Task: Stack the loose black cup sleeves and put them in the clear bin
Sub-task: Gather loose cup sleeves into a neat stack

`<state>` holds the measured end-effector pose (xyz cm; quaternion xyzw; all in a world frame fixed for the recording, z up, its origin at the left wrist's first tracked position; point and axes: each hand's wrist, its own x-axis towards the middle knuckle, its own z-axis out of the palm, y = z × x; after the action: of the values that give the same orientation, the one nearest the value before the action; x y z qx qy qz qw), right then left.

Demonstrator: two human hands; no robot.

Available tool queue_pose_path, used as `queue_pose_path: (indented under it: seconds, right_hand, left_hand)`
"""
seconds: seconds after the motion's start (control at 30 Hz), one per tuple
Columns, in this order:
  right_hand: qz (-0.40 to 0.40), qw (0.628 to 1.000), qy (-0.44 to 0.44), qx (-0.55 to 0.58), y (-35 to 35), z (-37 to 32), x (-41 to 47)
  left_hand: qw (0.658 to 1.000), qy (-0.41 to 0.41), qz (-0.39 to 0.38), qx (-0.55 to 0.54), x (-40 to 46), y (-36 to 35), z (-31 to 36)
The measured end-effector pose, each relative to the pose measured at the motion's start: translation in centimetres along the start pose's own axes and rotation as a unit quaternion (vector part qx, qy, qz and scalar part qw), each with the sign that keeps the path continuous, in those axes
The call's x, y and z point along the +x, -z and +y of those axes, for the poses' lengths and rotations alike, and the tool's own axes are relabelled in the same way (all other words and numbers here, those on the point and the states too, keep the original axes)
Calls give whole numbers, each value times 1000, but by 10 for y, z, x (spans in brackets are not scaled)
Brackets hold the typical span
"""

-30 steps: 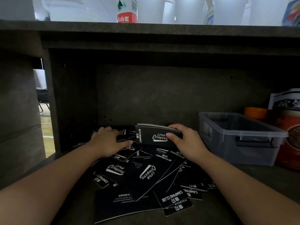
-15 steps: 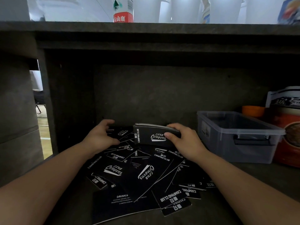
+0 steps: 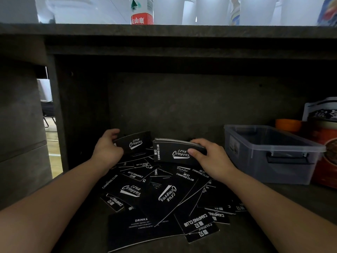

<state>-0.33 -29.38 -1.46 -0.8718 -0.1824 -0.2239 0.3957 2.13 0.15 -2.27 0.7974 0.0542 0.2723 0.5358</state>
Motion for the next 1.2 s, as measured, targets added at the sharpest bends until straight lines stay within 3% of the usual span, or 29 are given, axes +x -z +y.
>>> queue_pose_path:
  seconds: [0.1,0.17,0.23,0.33,0.5,0.6,0.77,0.9,1.07,1.2]
  right_hand:
    - [2,1000,-2,3,0,0,0]
    - [1,1000,-2,4,-1,0,0]
    - [-2,1000,-1,3,-1,-1,1]
    - [-2,1000,-4,6,-1,0,1]
    - [-16,1000,-9,9,0,2,0]
    - [-21,999,-19,25,0,1,0]
    - [-26,998,-29,41,2,-3,-2]
    - [-34,998,-25,41,2,-6,-5]
    - [-16,1000,-7,0,-2,-4,-3]
    - [-44,999,11,19,-3,-5,-2]
  left_hand:
    - [996,-27,87,-25,-3,3,4]
    - [979,-96,171,-58,-7,7,14]
    - [962,-160,191,-115,-13,11,25]
    - [966,-194,111,-133,-24,8,33]
    - [976,-140,-67,-155,-31,1,30]
    - [974,-156,-148,-64,-30,-2,25]
    - [969,-198,-147,10,-31,-10,25]
    - [971,-178,-152,53,-38,-21,27]
    - [948,-71,-230,206,-40,-34,21]
    - [935,-102,-274,203,-39,-31,21]
